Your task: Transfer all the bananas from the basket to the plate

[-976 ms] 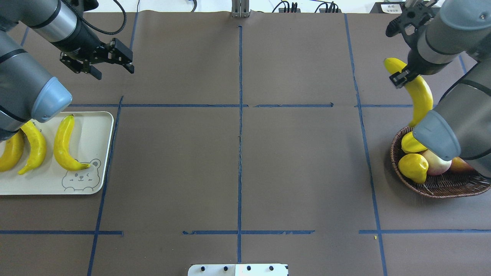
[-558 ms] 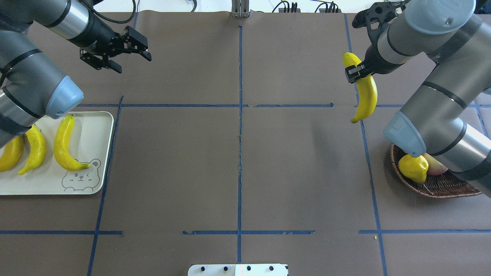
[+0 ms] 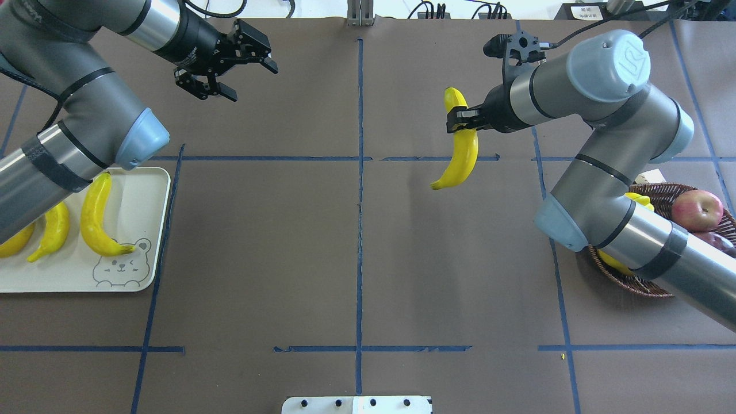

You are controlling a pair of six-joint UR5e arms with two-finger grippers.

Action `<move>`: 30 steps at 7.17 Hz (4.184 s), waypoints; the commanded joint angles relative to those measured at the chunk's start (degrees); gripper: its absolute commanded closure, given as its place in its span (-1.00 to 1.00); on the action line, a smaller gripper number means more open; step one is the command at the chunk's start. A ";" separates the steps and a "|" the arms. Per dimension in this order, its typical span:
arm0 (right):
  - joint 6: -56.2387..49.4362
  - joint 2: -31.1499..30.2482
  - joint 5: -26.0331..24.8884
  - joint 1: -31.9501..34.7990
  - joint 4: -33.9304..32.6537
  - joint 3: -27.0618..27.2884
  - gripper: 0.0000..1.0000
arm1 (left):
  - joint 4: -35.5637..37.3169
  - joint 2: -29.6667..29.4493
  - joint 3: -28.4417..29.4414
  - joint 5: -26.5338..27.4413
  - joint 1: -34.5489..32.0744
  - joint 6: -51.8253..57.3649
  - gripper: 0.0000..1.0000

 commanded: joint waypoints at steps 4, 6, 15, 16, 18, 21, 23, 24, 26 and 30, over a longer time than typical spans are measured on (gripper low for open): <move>7.09 9.17 -4.37 -4.71 2.01 -1.92 0.52 | -2.79 -8.07 4.87 4.02 4.65 -8.26 -1.00; 7.09 11.72 -5.60 -6.03 2.10 -3.33 0.52 | -2.79 -8.78 4.96 4.46 5.70 -9.14 -1.00; 7.00 13.05 -7.10 -7.36 2.19 -3.25 0.51 | -4.37 -10.80 7.60 6.84 8.43 -9.23 -0.33; 7.00 13.14 -7.10 -7.36 2.19 -3.25 0.51 | -4.37 -10.71 7.60 6.84 8.60 -9.23 -0.25; 6.91 13.14 -7.10 -7.36 2.19 -3.25 0.51 | -4.37 -10.71 7.60 6.84 8.61 -9.23 0.21; 7.35 13.05 -7.10 -7.27 2.01 -3.34 -0.98 | -4.46 -10.45 7.60 6.84 8.61 -9.14 1.00; 7.52 13.05 -6.75 -6.48 2.01 -3.16 -0.99 | -4.37 -10.27 7.69 6.84 8.61 -9.14 1.00; 7.44 12.97 -5.61 -5.61 1.92 -2.90 -0.99 | -4.37 -10.18 7.69 6.84 8.52 -9.14 1.00; 6.83 11.31 2.44 -1.23 1.66 -2.81 -0.99 | -4.37 -10.18 8.39 6.84 8.52 -9.05 1.00; 6.56 9.89 6.70 1.61 1.66 -2.63 -0.99 | -4.37 -10.18 8.39 6.84 8.43 -9.05 1.00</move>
